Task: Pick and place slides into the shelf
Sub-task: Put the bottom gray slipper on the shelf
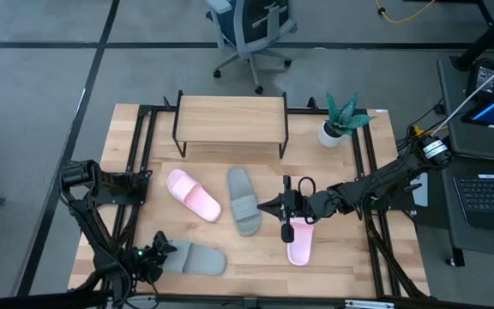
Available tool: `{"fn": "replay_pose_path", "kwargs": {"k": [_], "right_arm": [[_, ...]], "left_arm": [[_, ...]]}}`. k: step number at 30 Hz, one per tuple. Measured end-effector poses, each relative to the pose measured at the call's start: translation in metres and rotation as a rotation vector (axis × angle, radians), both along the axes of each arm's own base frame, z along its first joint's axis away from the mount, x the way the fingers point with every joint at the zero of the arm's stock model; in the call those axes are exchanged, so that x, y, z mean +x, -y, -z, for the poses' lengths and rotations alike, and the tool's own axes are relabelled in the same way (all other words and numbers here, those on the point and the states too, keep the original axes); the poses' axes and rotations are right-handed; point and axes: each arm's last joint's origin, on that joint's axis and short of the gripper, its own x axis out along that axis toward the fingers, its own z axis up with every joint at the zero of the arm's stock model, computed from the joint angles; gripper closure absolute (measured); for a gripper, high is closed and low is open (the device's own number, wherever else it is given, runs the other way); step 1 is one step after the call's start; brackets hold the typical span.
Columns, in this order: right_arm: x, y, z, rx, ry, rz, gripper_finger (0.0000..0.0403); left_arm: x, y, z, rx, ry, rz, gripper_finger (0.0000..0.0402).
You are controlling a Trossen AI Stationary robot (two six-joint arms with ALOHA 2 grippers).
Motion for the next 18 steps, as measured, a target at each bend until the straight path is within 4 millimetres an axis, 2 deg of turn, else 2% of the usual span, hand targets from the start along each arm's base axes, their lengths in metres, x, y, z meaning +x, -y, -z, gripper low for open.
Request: {"fn": "replay_pose_path", "kwargs": {"k": [10,18], "right_arm": [[0.0,0.0,0.0,0.0,0.0,0.0,0.0389],[0.0,0.0,0.0,-0.001,0.0,0.0,0.0389]], "left_arm": [[-0.003,0.001,-0.001,0.024,-0.021,0.037,0.0209],[-0.001,0.013,-0.015,0.056,0.003,0.098,0.0209]]}}
